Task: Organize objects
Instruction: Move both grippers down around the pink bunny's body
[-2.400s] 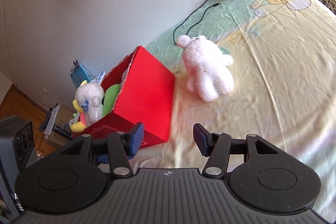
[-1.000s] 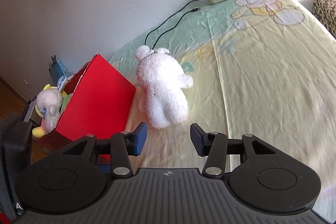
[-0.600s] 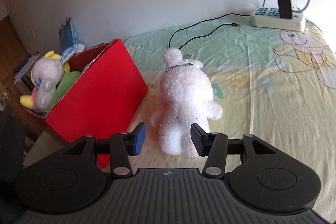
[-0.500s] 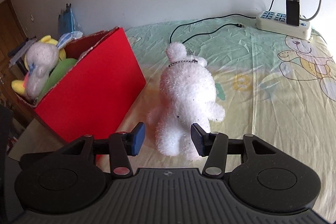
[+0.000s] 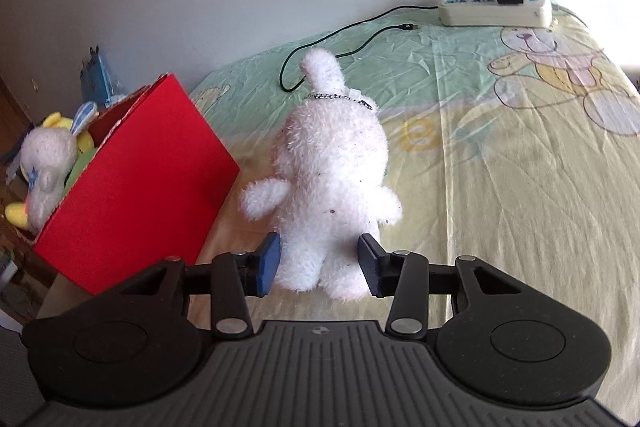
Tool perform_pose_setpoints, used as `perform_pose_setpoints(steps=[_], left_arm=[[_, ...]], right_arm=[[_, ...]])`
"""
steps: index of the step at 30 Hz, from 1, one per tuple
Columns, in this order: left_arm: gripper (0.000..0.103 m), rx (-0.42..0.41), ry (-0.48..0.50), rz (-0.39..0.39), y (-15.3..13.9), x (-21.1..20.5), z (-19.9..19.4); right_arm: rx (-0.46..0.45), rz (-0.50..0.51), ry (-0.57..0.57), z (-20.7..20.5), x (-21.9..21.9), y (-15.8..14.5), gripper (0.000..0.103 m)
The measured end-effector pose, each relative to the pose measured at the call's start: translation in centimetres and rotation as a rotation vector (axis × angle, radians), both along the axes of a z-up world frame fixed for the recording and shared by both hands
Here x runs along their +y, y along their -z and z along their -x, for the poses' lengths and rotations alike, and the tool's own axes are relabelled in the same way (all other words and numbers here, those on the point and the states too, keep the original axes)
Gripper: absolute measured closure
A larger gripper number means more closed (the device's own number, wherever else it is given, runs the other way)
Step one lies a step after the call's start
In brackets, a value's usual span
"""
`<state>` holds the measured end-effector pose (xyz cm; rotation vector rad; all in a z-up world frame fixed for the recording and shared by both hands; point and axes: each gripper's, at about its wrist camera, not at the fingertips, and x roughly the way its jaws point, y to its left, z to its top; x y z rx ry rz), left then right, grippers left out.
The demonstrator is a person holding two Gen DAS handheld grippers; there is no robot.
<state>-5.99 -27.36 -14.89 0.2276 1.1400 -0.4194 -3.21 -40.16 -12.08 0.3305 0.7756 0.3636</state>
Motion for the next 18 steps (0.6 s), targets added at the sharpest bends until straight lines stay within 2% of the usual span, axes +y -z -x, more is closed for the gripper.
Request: perform_pose_setpoints(steps=[7,13,17,18], left_arm=[[0.001,-0.015,0.017,0.013,-0.5,-0.9,-0.3],[0.001,-0.029,0.012,0.024,-0.7,-1.0,-0.6],[0.001,-0.033,0.009,0.036,-0.7,-1.5,-1.6],[0.001,-0.037,0.009,0.036,-0.7,-1.6,-1.4]], right_arm=[[0.058,-0.18,0.109,0.1,-3.7,0.8,0.058],[0.034,-0.177,0.193,0.7,-6.0,0.3,0.058],[0.057,-0.121,0.27,1.1,-7.7,0.6,0.061],[0.058,-0.137,0.28,1.2,-8.2,0.7,0.061]])
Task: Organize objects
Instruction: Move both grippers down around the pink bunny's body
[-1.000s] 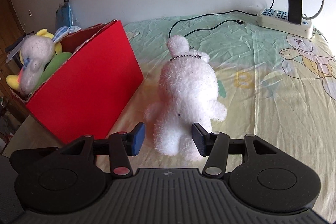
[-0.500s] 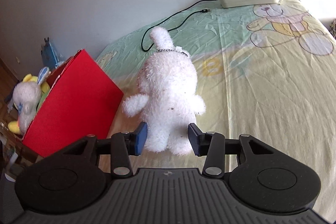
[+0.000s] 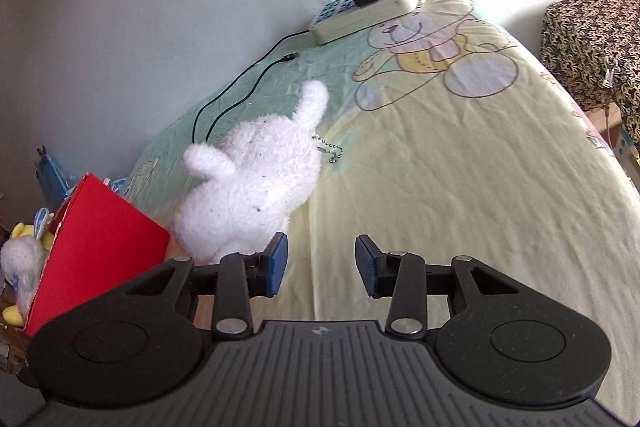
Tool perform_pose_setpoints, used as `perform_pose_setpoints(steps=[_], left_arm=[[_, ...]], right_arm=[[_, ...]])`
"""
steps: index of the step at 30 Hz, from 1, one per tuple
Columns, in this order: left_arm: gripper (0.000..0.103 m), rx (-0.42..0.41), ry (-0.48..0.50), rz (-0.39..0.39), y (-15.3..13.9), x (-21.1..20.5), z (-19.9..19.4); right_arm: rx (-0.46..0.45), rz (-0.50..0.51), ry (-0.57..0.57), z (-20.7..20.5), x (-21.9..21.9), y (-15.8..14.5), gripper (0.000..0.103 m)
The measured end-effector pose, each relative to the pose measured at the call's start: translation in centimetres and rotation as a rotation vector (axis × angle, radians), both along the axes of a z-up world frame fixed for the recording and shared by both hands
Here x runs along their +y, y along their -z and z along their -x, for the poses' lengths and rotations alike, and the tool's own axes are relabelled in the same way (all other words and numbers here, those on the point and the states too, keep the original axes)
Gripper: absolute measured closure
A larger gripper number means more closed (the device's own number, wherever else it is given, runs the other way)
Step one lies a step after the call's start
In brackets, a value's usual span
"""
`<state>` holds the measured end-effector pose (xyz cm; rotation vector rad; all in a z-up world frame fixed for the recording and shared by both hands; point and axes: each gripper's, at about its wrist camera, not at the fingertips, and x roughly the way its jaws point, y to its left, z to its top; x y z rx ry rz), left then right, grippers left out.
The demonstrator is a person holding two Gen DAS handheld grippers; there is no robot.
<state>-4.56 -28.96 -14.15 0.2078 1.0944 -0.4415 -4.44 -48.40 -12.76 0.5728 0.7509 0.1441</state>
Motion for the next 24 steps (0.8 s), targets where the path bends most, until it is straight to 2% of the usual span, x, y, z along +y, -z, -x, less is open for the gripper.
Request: perform_pose_setpoints(steps=[3,9,16,24], left_arm=[[0.001,-0.021,-0.003,-0.005,-0.4,-0.5,-0.2],[0.001,-0.046,-0.015,0.013,-1.1,-1.0,-1.5],[0.002,-0.053,-0.013,0.019,-1.7,-2.5,-3.9],[0.002,-0.105,0.017,-0.002,-3.0,-4.8,-5.3]], right_arm=[[-0.015,-0.069,0.032,0.7,-1.6,0.0,0.061],[-0.051,-0.047,0.056,0.8,-2.5,-0.9,0.061],[-0.028,-0.089,0.096,0.8,-4.0,-0.1,0.061],[-0.025,-0.138,0.145,1.5,-6.0,-0.1,0.061]])
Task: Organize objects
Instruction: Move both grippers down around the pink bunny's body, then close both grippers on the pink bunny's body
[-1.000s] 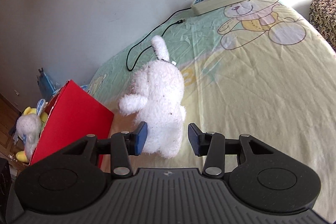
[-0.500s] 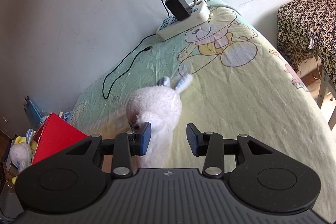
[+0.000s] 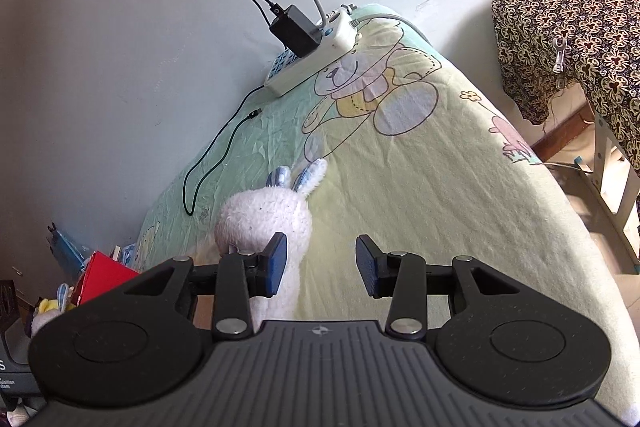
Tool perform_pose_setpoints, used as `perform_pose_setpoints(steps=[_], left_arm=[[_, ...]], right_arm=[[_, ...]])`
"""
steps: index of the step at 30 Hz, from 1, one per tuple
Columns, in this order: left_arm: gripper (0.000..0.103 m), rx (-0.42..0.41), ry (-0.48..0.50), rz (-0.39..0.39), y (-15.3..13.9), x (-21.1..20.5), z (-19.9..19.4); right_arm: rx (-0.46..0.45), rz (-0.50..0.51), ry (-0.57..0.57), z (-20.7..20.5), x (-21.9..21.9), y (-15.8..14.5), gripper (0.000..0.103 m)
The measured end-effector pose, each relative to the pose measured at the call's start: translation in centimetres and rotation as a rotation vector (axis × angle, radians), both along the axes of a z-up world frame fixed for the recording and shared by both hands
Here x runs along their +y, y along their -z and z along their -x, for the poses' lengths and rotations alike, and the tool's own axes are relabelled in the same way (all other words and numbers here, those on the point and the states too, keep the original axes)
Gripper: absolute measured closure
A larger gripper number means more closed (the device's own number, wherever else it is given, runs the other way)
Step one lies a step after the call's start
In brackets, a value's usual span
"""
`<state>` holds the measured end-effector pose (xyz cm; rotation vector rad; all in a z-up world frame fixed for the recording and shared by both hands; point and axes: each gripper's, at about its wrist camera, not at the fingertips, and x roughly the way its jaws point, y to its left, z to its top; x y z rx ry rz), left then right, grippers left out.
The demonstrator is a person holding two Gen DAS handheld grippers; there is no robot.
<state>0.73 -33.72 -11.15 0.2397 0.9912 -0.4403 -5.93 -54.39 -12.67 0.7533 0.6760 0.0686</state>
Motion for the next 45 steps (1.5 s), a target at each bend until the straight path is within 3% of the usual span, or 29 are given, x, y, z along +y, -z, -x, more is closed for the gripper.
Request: perform_pose_setpoints(steps=[8,16,31,42,45], left_arm=[[0.002,-0.039,0.02,0.04,-1.3,-1.6,-1.5],[0.009,0.032,0.025,0.158,0.5,-1.6,-3.2],[0.011,0.085,0.02,0.25,2.9,-1.6,-5.8],[0.036,0.135,0.068,0.322,3.6,-2.3,-6.3],[0.039,0.128,0.076,0.318,3.3,-2.4,-5.9]], right_arm=[[-0.024,-0.07,-0.01,-0.4,-0.8,-0.1,0.061],[-0.017,-0.125,-0.051,-1.8,-0.5,0.4,0.061],[0.008,-0.241,-0.105,-4.8,0.1,3.0,0.056],[0.003,-0.322,-0.147,-5.4,0.1,4.3,0.057],[0.007,-0.332,-0.147,-5.0,0.0,4.1,0.06]])
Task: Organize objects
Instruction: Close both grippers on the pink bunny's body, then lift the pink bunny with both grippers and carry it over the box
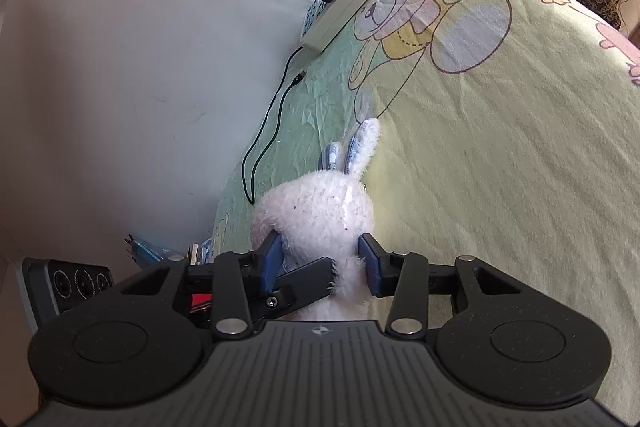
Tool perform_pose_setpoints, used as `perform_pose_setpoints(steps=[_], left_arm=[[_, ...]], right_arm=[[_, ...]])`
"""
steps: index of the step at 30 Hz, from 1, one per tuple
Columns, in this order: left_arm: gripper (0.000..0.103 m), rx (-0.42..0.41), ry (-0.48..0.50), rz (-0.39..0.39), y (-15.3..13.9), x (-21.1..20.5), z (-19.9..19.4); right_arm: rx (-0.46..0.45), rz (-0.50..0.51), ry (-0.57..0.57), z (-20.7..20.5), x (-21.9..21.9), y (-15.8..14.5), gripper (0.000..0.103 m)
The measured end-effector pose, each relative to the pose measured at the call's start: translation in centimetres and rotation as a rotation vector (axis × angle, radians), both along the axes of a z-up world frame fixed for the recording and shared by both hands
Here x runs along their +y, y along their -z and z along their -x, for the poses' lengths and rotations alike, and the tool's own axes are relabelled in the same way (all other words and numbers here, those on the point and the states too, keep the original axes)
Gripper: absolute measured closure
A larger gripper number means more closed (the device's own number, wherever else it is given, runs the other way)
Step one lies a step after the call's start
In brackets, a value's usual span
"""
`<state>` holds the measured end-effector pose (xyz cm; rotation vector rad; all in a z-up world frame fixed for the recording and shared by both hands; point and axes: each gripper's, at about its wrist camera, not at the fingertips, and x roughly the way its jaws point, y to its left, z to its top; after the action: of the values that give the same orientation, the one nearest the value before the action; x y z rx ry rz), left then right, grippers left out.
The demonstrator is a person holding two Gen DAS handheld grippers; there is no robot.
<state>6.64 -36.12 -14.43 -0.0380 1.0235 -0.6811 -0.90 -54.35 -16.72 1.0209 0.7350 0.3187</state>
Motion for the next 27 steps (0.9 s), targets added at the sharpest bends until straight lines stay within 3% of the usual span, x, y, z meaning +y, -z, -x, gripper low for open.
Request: perform_pose_setpoints(steps=[13,27], left_arm=[[0.04,-0.012,0.007,-0.03,-1.9,2.4,4.5],[0.04,-0.025,0.011,-0.108,-2.9,5.5,12.7]], right_arm=[[0.005,0.016,-0.057,3.9,1.9,-2.0,0.063],[0.047,0.008,-0.137,10.2,5.2,-2.6,0.063]])
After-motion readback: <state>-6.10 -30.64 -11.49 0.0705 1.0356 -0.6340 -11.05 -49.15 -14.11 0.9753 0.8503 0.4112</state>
